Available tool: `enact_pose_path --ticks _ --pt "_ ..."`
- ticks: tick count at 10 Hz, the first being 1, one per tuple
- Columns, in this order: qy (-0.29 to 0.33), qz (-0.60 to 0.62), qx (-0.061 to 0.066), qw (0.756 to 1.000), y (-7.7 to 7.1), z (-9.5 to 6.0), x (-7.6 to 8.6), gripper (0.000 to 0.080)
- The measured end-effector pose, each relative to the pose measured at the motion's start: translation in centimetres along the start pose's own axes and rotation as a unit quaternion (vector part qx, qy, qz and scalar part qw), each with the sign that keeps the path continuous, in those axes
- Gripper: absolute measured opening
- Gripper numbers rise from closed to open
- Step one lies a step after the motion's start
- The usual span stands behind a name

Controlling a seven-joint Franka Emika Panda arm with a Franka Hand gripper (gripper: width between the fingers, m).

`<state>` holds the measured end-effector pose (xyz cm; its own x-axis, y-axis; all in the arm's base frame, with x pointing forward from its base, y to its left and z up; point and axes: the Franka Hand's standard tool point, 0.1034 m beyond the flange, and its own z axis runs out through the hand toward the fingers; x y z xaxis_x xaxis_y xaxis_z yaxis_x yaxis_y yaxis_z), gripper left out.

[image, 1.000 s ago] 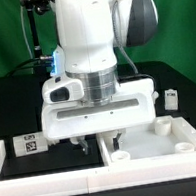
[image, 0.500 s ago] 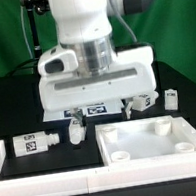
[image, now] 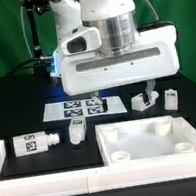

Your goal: Assemble one leg

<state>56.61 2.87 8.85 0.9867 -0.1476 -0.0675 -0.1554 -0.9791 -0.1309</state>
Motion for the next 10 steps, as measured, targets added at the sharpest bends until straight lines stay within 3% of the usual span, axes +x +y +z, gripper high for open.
enact_pose_path --ticks 1,2,4,5,6,7,10 --pt "-0.032 0.039 0.001 0.999 -0.5 0.7 -1.2 0.0649" --pt "-0.036 0.062 0.001 0.997 -2.2 0.9 -1.7 0.0649" --pt "-0.113 0.095 0.005 0.989 -5.1 1.7 -3.7 0.0649" --pt "-0.145 0.097 0.010 0.985 -5.6 1.4 -3.8 0.0649" --pt "-0.160 0.091 0.007 0.983 -6.0 1.2 -3.9 0.0649" --pt "-0.198 0.078 -0.004 0.977 -6.0 0.9 -4.5 0.0649" --pt "-0.271 0.096 -0.006 0.958 -5.8 1.5 -5.1 0.0649"
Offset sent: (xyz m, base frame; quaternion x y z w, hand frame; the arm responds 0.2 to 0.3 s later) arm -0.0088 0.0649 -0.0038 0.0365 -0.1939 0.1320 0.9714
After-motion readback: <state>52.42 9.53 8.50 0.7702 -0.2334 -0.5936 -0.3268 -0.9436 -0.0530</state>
